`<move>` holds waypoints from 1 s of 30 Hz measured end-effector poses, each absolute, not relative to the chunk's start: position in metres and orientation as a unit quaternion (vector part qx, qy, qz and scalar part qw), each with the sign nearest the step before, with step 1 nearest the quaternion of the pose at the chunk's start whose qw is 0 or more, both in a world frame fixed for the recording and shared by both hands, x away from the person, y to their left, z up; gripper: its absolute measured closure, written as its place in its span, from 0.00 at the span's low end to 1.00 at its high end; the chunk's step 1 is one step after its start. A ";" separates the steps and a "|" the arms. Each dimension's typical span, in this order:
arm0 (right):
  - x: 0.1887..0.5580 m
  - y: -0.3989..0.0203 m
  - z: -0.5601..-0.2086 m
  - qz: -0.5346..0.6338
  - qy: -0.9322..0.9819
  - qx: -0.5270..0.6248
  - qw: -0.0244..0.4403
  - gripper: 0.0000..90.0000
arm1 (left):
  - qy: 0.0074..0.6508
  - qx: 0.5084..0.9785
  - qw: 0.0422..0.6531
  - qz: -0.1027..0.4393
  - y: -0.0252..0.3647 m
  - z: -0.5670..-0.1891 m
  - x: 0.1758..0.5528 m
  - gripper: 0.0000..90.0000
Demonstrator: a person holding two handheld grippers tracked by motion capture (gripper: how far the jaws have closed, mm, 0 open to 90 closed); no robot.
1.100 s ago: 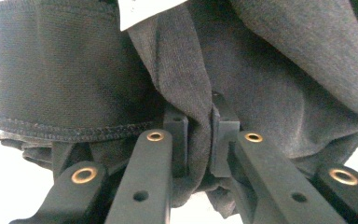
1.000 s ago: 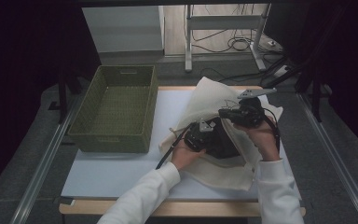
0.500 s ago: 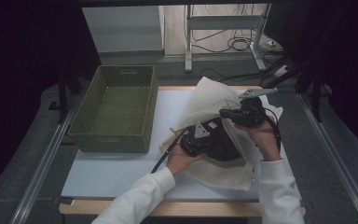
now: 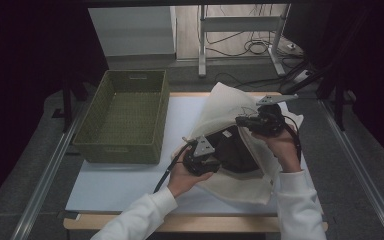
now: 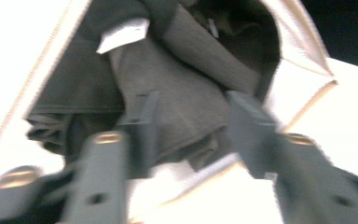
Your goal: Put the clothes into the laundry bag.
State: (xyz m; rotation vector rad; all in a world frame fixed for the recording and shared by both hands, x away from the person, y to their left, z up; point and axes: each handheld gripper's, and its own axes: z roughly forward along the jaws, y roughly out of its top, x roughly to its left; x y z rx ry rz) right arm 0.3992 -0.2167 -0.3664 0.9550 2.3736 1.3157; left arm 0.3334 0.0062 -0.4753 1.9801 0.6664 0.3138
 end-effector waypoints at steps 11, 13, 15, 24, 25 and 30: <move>0.399 -0.216 -0.367 0.452 0.819 0.329 0.131 0.99 | 0.259 0.857 0.438 0.081 -0.029 -0.500 0.349 1.00; 0.399 -0.216 -0.367 0.451 0.819 0.329 0.131 0.99 | 0.254 0.863 0.426 0.096 -0.035 -0.505 0.353 1.00; 0.399 -0.217 -0.367 0.452 0.819 0.329 0.132 0.99 | 0.256 0.865 0.420 0.101 -0.041 -0.510 0.358 1.00; 0.399 -0.217 -0.366 0.452 0.818 0.330 0.131 0.99 | 0.265 0.871 0.400 0.107 -0.048 -0.523 0.371 1.00; 0.399 -0.217 -0.366 0.452 0.818 0.330 0.131 0.99 | 0.267 0.870 0.399 0.108 -0.048 -0.523 0.372 1.00; 0.398 -0.217 -0.366 0.452 0.819 0.329 0.133 0.99 | 0.275 0.867 0.398 0.120 -0.049 -0.524 0.376 1.00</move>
